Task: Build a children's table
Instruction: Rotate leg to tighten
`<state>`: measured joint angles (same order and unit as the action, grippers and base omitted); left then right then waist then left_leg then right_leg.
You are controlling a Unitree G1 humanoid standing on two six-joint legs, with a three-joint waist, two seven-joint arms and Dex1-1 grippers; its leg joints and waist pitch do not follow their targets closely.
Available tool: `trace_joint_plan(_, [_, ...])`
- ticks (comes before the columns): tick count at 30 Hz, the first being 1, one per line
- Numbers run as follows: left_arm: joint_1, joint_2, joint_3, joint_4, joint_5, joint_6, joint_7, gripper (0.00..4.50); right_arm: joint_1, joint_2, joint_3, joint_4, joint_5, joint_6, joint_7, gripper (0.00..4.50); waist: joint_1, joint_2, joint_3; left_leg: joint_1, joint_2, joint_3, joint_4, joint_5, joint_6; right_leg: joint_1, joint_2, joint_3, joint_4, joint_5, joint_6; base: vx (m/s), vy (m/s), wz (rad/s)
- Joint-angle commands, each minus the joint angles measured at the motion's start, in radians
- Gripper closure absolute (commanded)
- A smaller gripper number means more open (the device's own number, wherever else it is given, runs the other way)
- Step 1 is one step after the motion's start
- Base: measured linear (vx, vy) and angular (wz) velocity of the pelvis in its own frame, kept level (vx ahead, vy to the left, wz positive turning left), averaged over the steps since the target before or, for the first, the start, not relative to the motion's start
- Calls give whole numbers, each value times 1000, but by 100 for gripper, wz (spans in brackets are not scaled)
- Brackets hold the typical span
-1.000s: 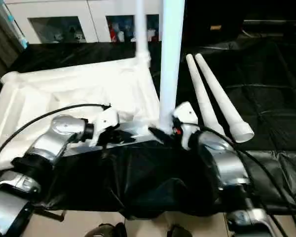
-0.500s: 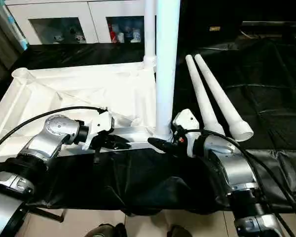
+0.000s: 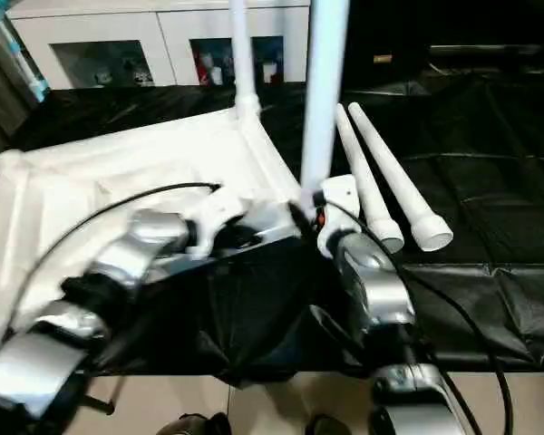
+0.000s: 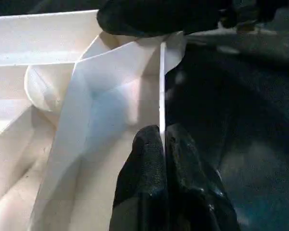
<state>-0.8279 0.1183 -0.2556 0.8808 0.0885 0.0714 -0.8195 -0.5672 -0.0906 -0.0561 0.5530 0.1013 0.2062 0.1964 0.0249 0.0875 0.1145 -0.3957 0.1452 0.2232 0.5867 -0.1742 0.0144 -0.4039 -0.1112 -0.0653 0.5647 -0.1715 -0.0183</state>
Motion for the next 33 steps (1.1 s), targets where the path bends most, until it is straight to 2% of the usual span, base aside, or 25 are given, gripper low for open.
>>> trace_joint_plan(1, [-31,-41,8,15,2,2,72,450,9,80,30,87,28,35,-6,173,-11,-9,-56,51,79,-65,-99,-518,-48,7,-57,36,-91,-512,-122,0,0,0])
trace_joint_plan(3, [-30,-55,5,5,-5,-6,50,450,-7,89,47,96,11,1,22,173,-13,-11,-58,48,79,-67,-103,-522,-48,12,-57,33,-91,-499,-121,0,0,0])
trace_joint_plan(5, [-24,-55,1,-7,-6,-15,28,450,-6,93,45,79,19,-11,52,173,-13,-10,-58,48,80,-66,-104,-528,-49,9,-57,36,-90,-483,-122,0,0,0])
trace_joint_plan(6, [-21,-53,-1,-9,-5,-21,17,450,-8,93,42,76,19,-18,61,117,-13,-10,-59,48,80,-66,-105,-524,-46,10,-57,38,-89,-468,-128,0,0,0])
trace_joint_plan(11, [7,-16,-21,-41,-9,-62,-73,450,6,46,74,20,15,-16,149,82,-14,-13,-63,38,81,-62,-104,-467,-17,18,-60,42,-82,-392,-157,0,0,0])
trace_joint_plan(13, [39,29,-39,-80,-23,-92,-184,450,35,-26,114,-59,23,-1,267,82,-12,-16,-70,29,83,-57,-100,-383,19,30,-61,44,-70,-292,-183,27,-9,1])
trace_joint_plan(14, [45,38,-43,-86,-27,-101,-205,450,40,-40,121,-71,24,2,289,82,-14,-16,-72,27,83,-52,-95,-345,38,29,-60,45,-65,-244,-208,0,0,0])
trace_joint_plan(16, [50,48,-46,-92,-27,-103,-224,450,48,-61,128,-84,22,2,321,82,-11,-15,-75,30,83,-48,-89,-307,59,30,-60,44,-62,-222,-230,0,0,0])
trace_joint_plan(18, [64,83,-51,-106,-33,-116,-288,450,86,-143,151,-153,36,17,452,82,-4,-13,-80,31,85,-44,-83,-268,82,33,-60,43,-58,-202,-241,58,-28,6])
trace_joint_plan(19, [65,85,-51,-106,-33,-116,-291,450,88,-148,152,-157,37,18,459,82,4,-12,-84,25,87,-44,-78,-210,104,39,-58,41,-47,-134,-252,95,-38,6])
trace_joint_plan(20, [74,108,-52,-113,-41,-129,-336,450,111,-196,163,-195,48,23,533,82,11,-6,-91,27,88,-42,-71,-148,128,37,-54,38,-34,-50,-268,66,-22,2])
trace_joint_plan(21, [83,127,-49,-124,-53,-138,-379,450,130,-236,168,-227,60,31,595,82,15,-10,-95,26,85,-39,-63,-92,156,38,-52,37,-23,39,-286,60,-19,2])
trace_joint_plan(22, [83,128,-49,-124,-54,-139,-381,450,131,-238,168,-228,61,31,598,82,19,-11,-97,24,85,-42,-60,-65,173,42,-53,36,-19,75,-289,0,0,0])
trace_joint_plan(23, [89,144,-44,-132,-65,-138,-414,450,146,-270,171,-251,71,34,646,82,22,-13,-101,18,83,-42,-52,-12,207,45,-55,36,-8,143,-301,0,0,0])
trace_joint_plan(24, [94,156,-40,-137,-70,-141,-436,450,157,-292,171,-266,78,37,678,82,24,-11,-101,18,83,-41,-49,3,220,42,-56,36,-7,156,-303,0,0,0])
trace_joint_plan(25, [94,156,-40,-137,-70,-141,-436,450,157,-292,171,-266,78,37,678,82,26,-15,-98,13,81,-40,-45,1,231,40,-58,38,-6,150,-303,0,0,0])
trace_joint_plan(26, [97,165,-37,-142,-74,-137,-450,450,164,-307,169,-276,86,41,702,82,28,-12,-95,11,84,-42,-47,-26,226,40,-59,35,-10,90,-300,0,0,0])
trace_joint_plan(27, [99,171,-36,-143,-74,-139,-457,450,167,-314,169,-281,90,43,712,82,30,-11,-92,15,87,-43,-51,-68,206,38,-59,34,-17,12,-293,0,0,0])
trace_joint_plan(28, [99,172,-36,-144,-74,-139,-458,450,168,-316,168,-282,91,44,713,82,30,-11,-92,15,87,-43,-51,-68,206,38,-59,34,-17,12,-293,0,0,0])
trace_joint_plan(29, [102,176,-35,-145,-75,-140,-463,450,170,-319,168,-285,94,46,719,97,31,-10,-85,20,90,-43,-61,-141,163,36,-55,34,-30,-101,-280,0,0,0])
trace_joint_plan(30, [104,180,-35,-147,-77,-140,-468,450,172,-324,169,-290,97,50,726,107,30,-9,-81,25,92,-44,-68,-192,131,33,-54,36,-37,-165,-270,0,0,0])
trace_joint_plan(32, [105,181,-36,-148,-78,-140,-471,450,173,-324,169,-294,101,55,731,107,29,-10,-81,27,92,-45,-73,-229,102,33,-54,38,-40,-201,-261,0,0,0])
trace_joint_plan(33, [110,183,-36,-154,-81,-140,-474,450,178,-319,169,-306,115,67,740,132,28,-11,-81,29,92,-45,-75,-250,84,33,-55,40,-42,-217,-256,0,0,0])
